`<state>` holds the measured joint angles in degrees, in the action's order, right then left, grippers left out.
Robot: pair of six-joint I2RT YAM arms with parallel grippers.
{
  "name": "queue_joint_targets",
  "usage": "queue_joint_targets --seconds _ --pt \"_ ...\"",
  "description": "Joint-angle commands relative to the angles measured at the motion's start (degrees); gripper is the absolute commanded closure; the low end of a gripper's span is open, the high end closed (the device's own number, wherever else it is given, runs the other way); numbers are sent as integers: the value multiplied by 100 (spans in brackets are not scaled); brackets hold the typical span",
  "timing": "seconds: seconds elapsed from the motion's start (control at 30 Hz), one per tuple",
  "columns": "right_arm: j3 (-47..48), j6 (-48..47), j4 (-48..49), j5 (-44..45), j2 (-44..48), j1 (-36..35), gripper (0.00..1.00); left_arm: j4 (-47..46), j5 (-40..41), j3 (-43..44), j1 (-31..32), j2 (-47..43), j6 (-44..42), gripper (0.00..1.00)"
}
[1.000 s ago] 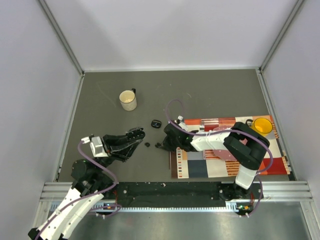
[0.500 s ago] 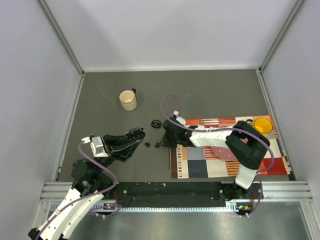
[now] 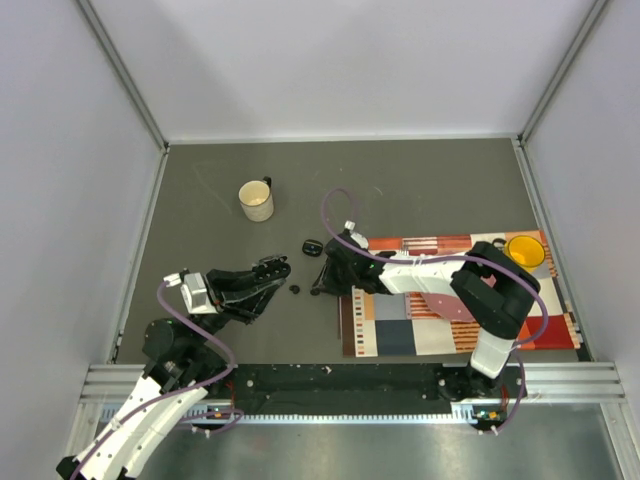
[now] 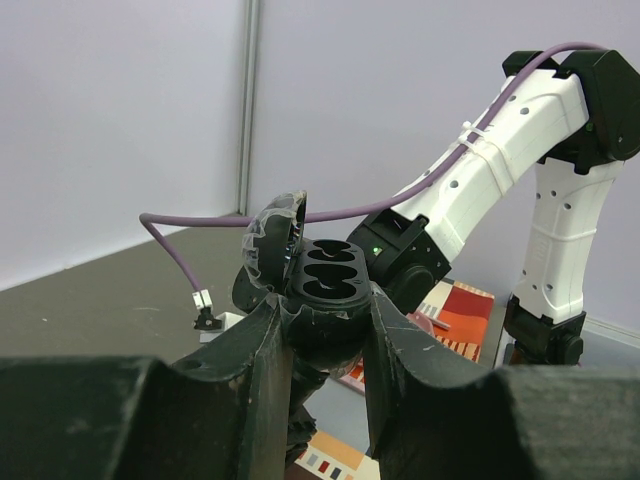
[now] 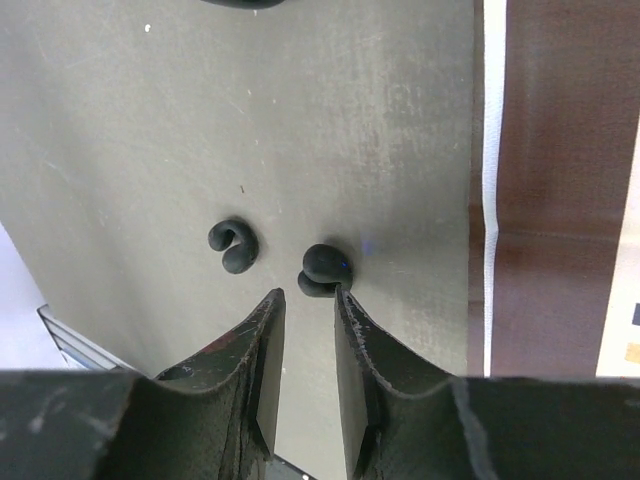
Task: Insert the wireless bluetooth earbuds into the charging case
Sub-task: Pick up the earbud from the center of the board.
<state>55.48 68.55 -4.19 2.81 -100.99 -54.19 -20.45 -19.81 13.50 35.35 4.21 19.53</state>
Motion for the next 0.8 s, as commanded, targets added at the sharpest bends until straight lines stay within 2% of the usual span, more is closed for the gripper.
queue_joint_targets --seconds 0.0,0.27,0.77 --pt "-46 53 243 -9 -52 23 74 -170 57 127 24 -78 -11 100" --pt "-117 114 85 202 62 14 75 -135 74 127 24 -87 -19 100" --pt "-11 202 199 53 -316 32 76 -109 74 127 24 -78 -11 100"
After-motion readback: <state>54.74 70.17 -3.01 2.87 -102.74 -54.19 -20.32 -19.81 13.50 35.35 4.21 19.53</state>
